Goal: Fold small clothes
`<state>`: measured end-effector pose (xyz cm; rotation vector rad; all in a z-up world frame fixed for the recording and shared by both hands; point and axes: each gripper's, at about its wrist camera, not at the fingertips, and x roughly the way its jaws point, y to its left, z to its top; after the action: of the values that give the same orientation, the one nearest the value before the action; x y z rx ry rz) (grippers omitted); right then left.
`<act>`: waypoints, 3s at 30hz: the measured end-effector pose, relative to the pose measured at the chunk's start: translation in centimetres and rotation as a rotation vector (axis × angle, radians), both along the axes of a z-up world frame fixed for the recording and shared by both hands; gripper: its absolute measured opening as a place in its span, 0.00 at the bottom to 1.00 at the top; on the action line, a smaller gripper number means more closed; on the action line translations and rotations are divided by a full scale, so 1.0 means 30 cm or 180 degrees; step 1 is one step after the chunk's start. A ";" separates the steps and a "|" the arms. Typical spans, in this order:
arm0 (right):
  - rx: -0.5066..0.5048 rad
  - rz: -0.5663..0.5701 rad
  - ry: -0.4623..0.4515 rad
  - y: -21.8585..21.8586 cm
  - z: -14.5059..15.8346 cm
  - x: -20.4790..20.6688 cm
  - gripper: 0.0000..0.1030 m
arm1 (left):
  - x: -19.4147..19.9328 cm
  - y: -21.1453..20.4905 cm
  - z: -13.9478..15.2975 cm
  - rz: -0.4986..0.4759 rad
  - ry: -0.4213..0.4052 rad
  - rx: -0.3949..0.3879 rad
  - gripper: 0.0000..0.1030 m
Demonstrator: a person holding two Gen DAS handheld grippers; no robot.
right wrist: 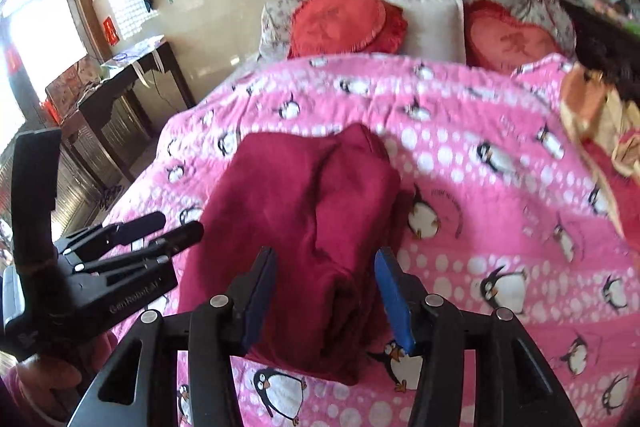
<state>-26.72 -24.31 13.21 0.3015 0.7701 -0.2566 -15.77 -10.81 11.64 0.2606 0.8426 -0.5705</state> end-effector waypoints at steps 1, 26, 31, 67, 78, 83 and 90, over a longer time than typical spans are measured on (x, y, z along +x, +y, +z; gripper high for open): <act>-0.0056 -0.0009 -0.0033 0.009 0.015 -0.002 0.49 | -0.004 0.004 0.007 0.0003 -0.0019 -0.0006 0.48; -0.0032 -0.0159 -0.0101 0.048 0.055 -0.034 0.69 | -0.056 0.075 0.058 0.0037 -0.0072 -0.0119 0.48; -0.0037 -0.0170 -0.0065 0.048 0.045 -0.034 0.69 | -0.056 0.083 0.056 0.0057 -0.0070 -0.0082 0.48; -0.0075 -0.0139 0.0006 0.064 0.035 -0.013 0.69 | -0.043 0.079 0.048 0.0016 -0.0079 -0.0019 0.48; -0.0037 -0.0148 0.0025 0.055 0.025 -0.011 0.69 | -0.049 0.070 0.042 0.0009 -0.0065 -0.0002 0.48; -0.0036 -0.0152 0.0026 0.058 0.025 -0.012 0.69 | -0.050 0.067 0.038 0.0011 -0.0058 -0.0001 0.48; -0.0002 -0.0161 0.0030 0.048 0.014 -0.012 0.69 | -0.056 0.058 0.030 -0.0002 -0.0053 0.0017 0.48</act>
<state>-27.07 -22.88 13.63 0.3196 0.7723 -0.3060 -17.45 -9.06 12.53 0.2700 0.8279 -0.5659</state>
